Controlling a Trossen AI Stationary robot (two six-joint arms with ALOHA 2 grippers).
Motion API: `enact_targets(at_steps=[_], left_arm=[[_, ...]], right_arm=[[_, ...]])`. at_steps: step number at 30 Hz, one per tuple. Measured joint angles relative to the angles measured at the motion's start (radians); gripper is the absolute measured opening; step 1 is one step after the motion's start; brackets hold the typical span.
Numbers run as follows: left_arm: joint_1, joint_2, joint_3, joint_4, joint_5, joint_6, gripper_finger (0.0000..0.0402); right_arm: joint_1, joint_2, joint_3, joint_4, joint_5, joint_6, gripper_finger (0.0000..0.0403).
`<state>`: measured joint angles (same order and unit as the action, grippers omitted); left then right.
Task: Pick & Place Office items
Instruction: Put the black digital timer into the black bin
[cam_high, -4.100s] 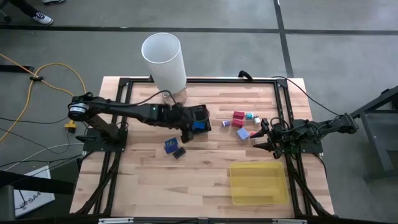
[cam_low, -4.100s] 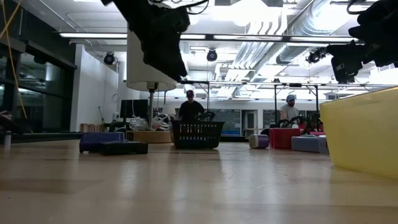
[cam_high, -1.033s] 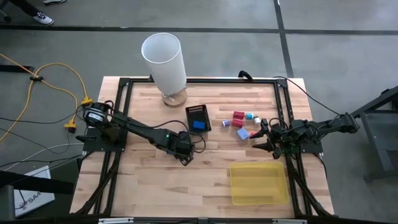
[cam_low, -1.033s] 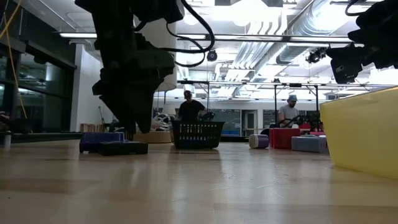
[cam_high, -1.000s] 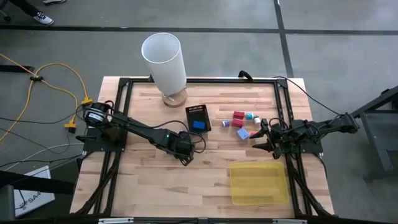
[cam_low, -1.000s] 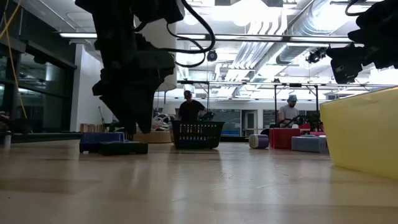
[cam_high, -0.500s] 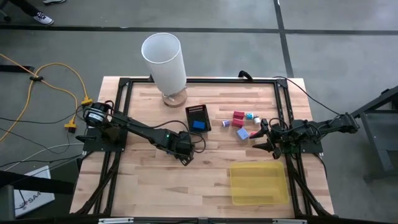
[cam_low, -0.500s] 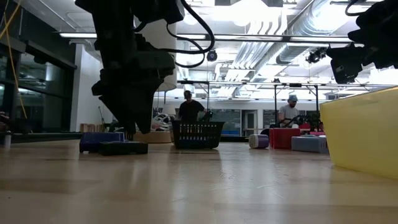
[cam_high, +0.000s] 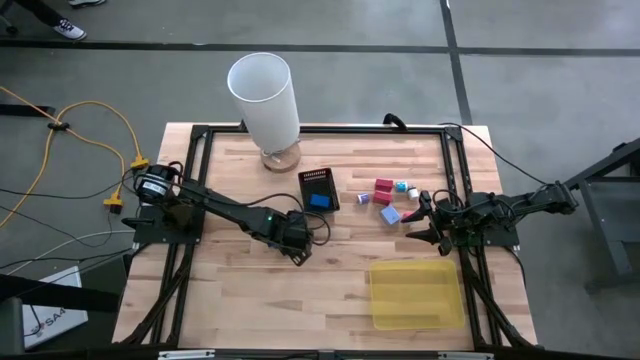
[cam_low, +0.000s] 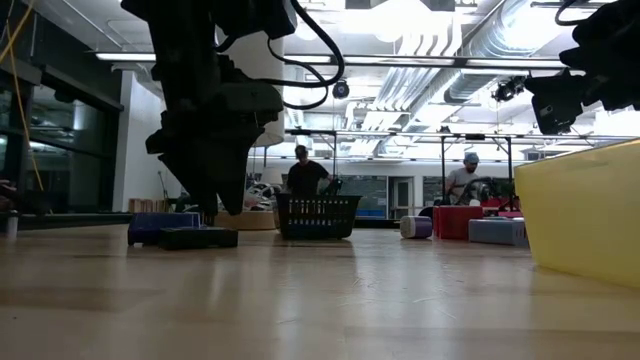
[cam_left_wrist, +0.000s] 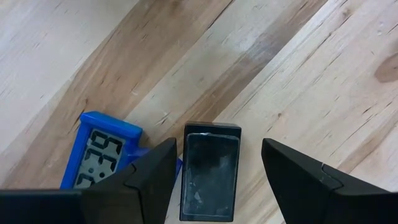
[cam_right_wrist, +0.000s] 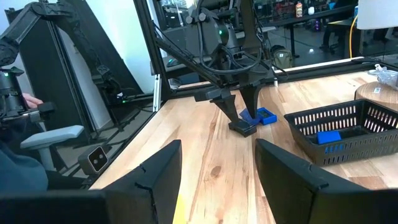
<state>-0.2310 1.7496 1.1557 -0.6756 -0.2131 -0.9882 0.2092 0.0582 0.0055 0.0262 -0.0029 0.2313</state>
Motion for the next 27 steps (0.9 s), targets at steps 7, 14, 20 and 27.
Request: enact_targets(at_steps=[7, 14, 20, 27], left_arm=[[0.000, 0.000, 0.000, 0.004, 0.000, 0.000, 0.0228], [0.000, 0.000, 0.000, 0.011, 0.000, 0.000, 0.0228], [0.000, 0.000, 0.000, 0.011, 0.000, 0.000, 0.0228], [0.000, 0.000, 0.000, 0.011, 0.000, 0.000, 0.0228]], right_arm=[[0.000, 0.000, 0.000, 0.000, 0.000, 0.000, 0.0190], [0.000, 0.000, 0.000, 0.000, 0.000, 0.000, 0.0190], [0.000, 0.000, 0.000, 0.000, 0.000, 0.000, 0.0190], [0.000, 0.000, 0.000, 0.000, 0.000, 0.000, 0.0190]])
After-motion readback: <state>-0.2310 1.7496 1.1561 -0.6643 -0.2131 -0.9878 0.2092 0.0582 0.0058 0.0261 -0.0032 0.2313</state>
